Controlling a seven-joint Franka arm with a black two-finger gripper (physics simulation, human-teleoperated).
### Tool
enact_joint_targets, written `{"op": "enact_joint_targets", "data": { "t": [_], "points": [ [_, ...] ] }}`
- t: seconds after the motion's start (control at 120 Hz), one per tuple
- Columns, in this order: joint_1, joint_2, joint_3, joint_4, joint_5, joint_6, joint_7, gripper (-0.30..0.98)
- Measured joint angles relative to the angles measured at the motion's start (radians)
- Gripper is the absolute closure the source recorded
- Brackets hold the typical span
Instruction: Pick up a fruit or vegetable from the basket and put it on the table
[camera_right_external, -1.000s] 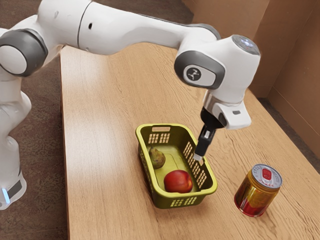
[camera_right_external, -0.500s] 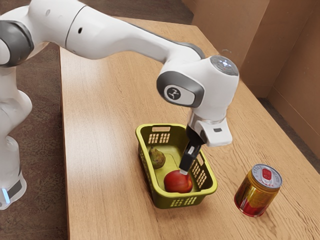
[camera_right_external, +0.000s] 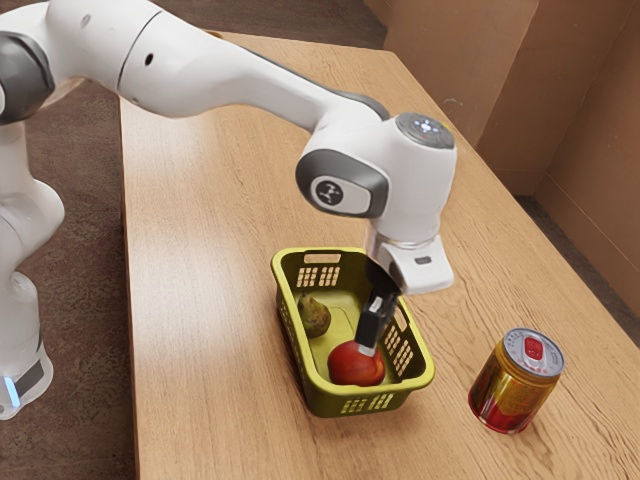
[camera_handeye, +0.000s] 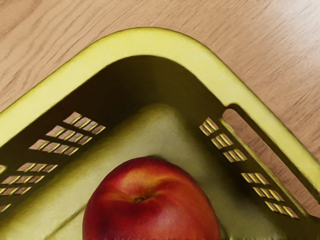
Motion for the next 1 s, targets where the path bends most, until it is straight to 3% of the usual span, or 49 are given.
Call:
{"op": "enact_joint_targets", "data": {
  "t": [1.0],
  "points": [
    [0.008,0.065,0.018,-0.038,-0.001,-0.024,0.005,0.00]
  ]
}}
